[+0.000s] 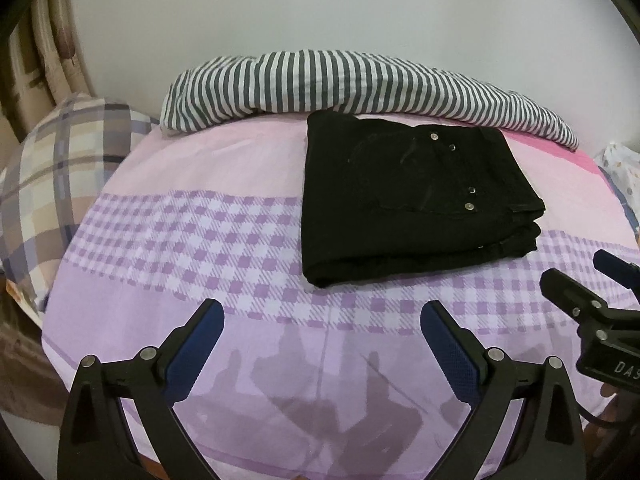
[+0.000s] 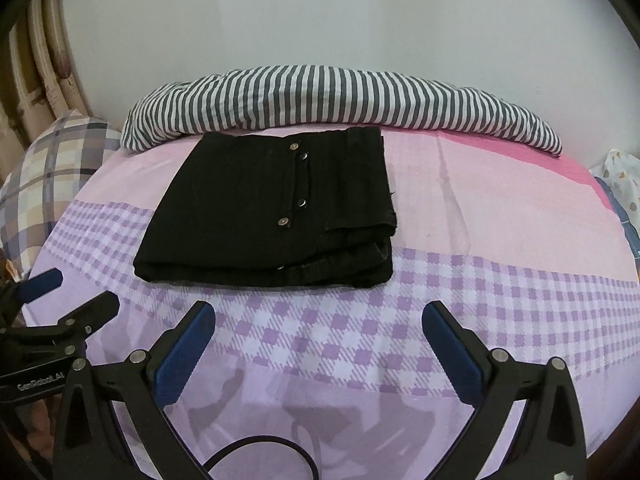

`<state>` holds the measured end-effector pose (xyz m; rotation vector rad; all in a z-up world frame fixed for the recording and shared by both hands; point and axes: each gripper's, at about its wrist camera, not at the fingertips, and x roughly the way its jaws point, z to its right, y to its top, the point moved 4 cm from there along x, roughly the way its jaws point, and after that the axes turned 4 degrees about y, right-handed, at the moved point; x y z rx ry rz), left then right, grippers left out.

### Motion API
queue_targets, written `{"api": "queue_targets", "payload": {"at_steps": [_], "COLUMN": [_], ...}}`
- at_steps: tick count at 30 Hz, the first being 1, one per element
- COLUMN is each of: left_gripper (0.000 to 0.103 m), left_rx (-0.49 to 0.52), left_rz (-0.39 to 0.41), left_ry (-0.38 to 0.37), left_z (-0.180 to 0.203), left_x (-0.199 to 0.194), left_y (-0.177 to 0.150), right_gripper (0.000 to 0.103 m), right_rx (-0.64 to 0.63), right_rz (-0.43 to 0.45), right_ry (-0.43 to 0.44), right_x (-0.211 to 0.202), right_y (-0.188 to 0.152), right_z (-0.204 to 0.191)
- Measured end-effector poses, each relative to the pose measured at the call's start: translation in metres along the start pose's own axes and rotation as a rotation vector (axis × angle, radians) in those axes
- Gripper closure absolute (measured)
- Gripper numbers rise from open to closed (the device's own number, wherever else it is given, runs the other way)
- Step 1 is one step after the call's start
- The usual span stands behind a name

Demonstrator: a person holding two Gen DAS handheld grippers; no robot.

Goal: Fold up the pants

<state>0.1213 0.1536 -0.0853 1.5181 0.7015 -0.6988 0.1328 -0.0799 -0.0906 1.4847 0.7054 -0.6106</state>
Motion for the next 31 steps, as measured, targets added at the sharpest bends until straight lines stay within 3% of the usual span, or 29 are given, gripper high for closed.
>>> {"api": "queue_targets", "payload": {"at_steps": [21,31], "left_gripper": [0.005,0.005], "left_rx": [0.045,0.041], "left_rz": [0.053,0.052], "left_ry": [0.048,0.028], "left_z": [0.01,0.011], "left_x": [-0.01,-0.012], "left_y": [0.0,0.0], "right_gripper": [0.0,0.0], "right_rx": [-0.008,-0.017], "right_rz": [-0.018,-0.026], "right_ry": [-0.002,0.009], "right_x": [0.006,0.008], "right_y": [-0.004,-0.007], "right_z": [0.0,-0.003]}}
